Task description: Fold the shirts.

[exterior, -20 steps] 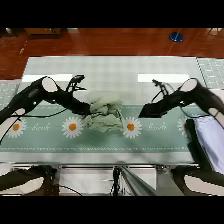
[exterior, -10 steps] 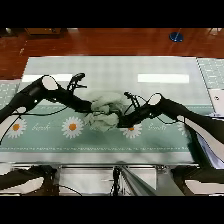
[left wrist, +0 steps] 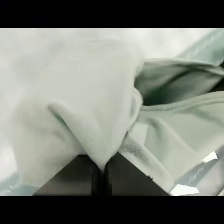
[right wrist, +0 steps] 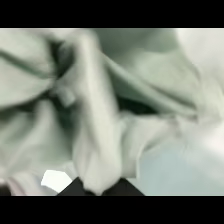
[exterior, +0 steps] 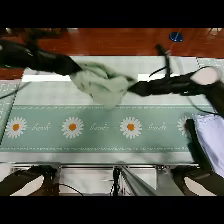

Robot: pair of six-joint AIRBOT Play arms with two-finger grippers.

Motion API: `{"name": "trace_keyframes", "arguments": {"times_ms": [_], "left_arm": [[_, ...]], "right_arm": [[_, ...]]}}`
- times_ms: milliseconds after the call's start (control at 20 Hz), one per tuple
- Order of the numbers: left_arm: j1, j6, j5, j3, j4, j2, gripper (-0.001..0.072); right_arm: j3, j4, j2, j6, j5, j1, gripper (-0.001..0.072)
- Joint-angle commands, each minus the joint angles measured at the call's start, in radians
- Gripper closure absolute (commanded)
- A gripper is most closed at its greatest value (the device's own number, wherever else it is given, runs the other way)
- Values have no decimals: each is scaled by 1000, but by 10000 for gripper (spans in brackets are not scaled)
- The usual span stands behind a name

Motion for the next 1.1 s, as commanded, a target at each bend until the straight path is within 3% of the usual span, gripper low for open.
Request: {"name": "trace_keyframes", "arguments": {"times_ms": [0, 200, 350, 700, 950, 1050], "left_arm": [[105, -41, -62, 175, 2, 106, 679], [254, -133, -96, 227, 76, 249, 680], [318, -138, -200, 227, 98, 330, 680], [320, -230, -396, 227, -71, 498, 680], [320, -409, -594, 193, -92, 576, 680], [319, -449, -605, 69, -113, 600, 680]], "right_arm": [[138, -56, 201, 95, 16, -155, 689], [365, -244, 324, 203, 28, -332, 689], [500, -389, 360, 235, 97, -422, 689], [721, -356, 360, 280, 479, -459, 689], [758, -391, 329, 387, 855, -459, 689], [667, -379, 314, 410, 845, -426, 689]]}}
